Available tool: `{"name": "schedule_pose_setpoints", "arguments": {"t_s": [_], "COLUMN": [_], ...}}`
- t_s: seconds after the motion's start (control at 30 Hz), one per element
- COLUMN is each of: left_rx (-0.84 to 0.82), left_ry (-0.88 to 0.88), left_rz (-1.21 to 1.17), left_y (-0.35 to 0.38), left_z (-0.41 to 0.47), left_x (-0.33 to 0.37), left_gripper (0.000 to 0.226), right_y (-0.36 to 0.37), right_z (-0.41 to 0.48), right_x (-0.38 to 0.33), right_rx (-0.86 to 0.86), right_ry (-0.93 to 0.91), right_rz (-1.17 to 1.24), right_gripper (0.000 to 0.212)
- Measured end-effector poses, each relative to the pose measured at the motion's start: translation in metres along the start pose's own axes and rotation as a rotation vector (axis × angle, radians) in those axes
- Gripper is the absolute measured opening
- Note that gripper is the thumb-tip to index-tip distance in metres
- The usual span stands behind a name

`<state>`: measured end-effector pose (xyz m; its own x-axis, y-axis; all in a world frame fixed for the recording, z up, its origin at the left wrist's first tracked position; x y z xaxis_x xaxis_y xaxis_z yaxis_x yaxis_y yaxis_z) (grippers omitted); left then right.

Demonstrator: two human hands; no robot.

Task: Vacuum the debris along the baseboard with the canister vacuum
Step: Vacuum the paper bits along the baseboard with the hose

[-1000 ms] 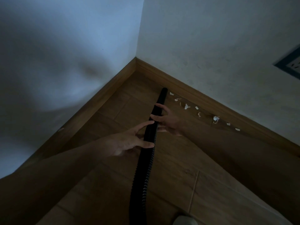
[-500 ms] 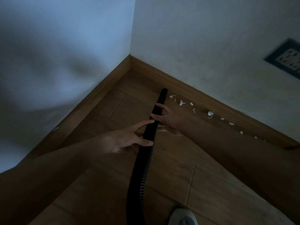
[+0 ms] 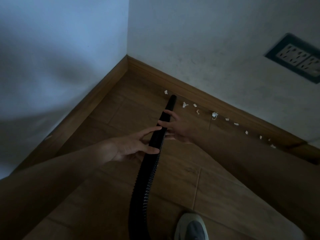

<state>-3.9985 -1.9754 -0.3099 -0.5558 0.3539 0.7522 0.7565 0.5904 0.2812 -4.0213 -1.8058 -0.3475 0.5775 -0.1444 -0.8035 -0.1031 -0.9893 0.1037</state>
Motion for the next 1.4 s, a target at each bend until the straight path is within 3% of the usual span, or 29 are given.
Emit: {"name": "schedule_pose_setpoints", "arguments": {"t_s": [0.17, 0.33, 0.6, 1.4], "left_rx": [0.039, -0.037, 0.016, 0.090], "left_ry": [0.027, -0.112, -0.113, -0.117], "left_rz": [-0.043, -0.127, -0.180, -0.112], "left_y": [-0.005, -0.014, -0.026, -0.014], "left_z": [-0.002, -0.004, -0.007, 0.007], "left_x": [0.002, -0.005, -0.007, 0.008], "left_gripper": [0.079, 0.085, 0.084, 0.078], "right_y": [0.008, 0.021, 0.037, 0.012], "right_z": [0.006, 0.017, 0.027, 0.026], "right_x": [-0.009, -0.018, -0.028, -0.031], "right_rx": [-0.001, -0.043, -0.106, -0.082], "right_ry": [0.000, 0.022, 0.032, -0.001], "right_rz": [-0.047, -0.087, -0.127, -0.107], "right_gripper": [0.077, 0.079, 0.081, 0.077]}}
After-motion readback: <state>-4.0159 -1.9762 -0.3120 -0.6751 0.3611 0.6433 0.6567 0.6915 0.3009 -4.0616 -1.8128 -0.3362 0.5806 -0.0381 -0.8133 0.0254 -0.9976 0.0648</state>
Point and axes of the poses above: each hand's wrist, its own z-axis towards the middle knuckle, its own y-axis out of the palm, x = y × z, the point moved 6 cm from there along z, towards the middle knuckle, and after that the axes turned 8 degrees about -y, right-handed, at the moved point
